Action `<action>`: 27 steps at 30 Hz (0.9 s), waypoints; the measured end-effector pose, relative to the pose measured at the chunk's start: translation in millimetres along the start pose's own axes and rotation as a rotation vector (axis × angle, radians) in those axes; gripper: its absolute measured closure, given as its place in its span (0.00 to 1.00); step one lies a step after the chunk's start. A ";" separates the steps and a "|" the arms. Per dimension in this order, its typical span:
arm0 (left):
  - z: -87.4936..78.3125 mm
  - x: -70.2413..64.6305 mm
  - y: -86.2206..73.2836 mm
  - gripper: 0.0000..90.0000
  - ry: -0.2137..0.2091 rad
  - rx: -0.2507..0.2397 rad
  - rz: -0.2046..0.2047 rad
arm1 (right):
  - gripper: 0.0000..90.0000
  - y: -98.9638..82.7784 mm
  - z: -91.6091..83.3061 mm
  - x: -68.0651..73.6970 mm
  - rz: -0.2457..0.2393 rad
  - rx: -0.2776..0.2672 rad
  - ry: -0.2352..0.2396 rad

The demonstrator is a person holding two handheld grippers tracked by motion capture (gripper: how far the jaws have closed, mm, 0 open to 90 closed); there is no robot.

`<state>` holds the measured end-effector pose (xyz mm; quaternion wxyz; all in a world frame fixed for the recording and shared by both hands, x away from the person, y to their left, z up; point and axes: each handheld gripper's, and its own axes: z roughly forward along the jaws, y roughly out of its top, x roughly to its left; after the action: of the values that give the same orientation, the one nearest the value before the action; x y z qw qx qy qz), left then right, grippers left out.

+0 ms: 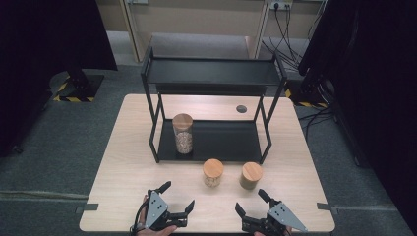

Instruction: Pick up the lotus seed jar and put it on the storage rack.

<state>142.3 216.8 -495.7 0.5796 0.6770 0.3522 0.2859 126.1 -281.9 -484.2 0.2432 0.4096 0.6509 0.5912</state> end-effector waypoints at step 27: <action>0.3 0.0 -0.5 0.02 -0.005 0.002 -0.009 | 0.05 7.7 35.9 20.5 -0.068 0.030 0.080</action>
<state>142.5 216.7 -496.2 0.5812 0.6765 0.3542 0.2812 145.5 -244.8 -479.9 0.2310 0.3669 0.6825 0.5884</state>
